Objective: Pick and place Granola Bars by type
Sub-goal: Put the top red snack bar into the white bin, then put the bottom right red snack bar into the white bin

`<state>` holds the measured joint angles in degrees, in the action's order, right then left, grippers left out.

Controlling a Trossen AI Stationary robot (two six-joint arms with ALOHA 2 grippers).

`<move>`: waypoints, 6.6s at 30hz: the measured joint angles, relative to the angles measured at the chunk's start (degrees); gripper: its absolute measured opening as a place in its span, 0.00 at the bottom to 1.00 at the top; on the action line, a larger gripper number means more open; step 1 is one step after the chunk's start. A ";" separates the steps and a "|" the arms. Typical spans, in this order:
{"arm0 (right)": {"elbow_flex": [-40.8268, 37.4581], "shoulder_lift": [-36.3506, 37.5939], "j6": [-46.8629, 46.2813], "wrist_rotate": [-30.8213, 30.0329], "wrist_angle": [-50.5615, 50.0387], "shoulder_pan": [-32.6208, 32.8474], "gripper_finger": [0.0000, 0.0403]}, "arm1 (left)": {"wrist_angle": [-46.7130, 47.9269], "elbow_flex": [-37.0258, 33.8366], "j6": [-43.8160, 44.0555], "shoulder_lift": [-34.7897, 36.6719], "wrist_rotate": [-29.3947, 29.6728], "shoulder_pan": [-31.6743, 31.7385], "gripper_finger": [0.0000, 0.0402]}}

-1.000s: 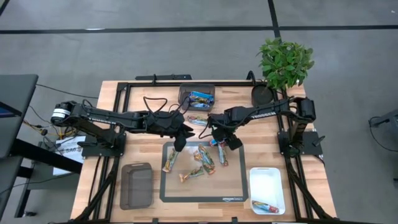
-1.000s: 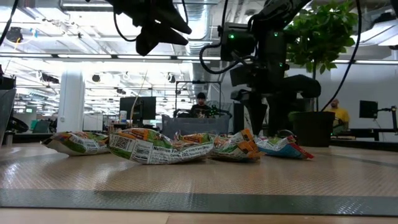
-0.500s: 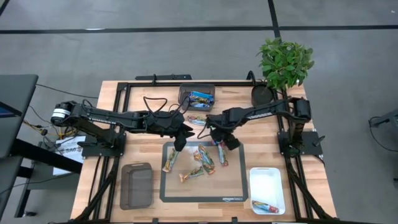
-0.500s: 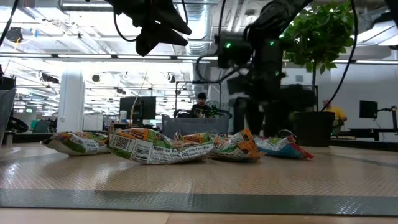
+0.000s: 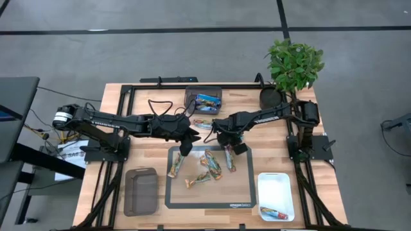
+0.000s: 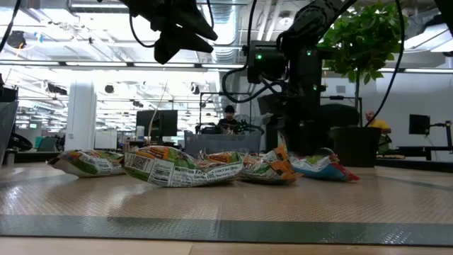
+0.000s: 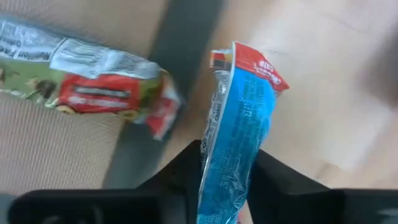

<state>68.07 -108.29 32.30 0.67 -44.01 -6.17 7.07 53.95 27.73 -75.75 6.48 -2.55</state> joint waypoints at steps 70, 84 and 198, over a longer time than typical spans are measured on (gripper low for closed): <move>5.81 9.99 -111.95 16.98 -22.84 43.20 0.48 | -0.02 0.00 -19.87 0.00 -24.22 0.02 0.29; 11.76 10.14 -87.51 1.52 -22.84 26.16 0.58 | -0.02 0.00 -15.87 0.00 -19.87 -0.01 0.29; 0.11 19.00 -93.76 25.62 -16.48 32.81 0.47 | -7.67 -0.02 -19.11 2.78 -25.89 0.37 0.29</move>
<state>68.18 -89.29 -61.46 26.29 -60.49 26.64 -0.60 53.93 8.62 -72.97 -19.41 -2.17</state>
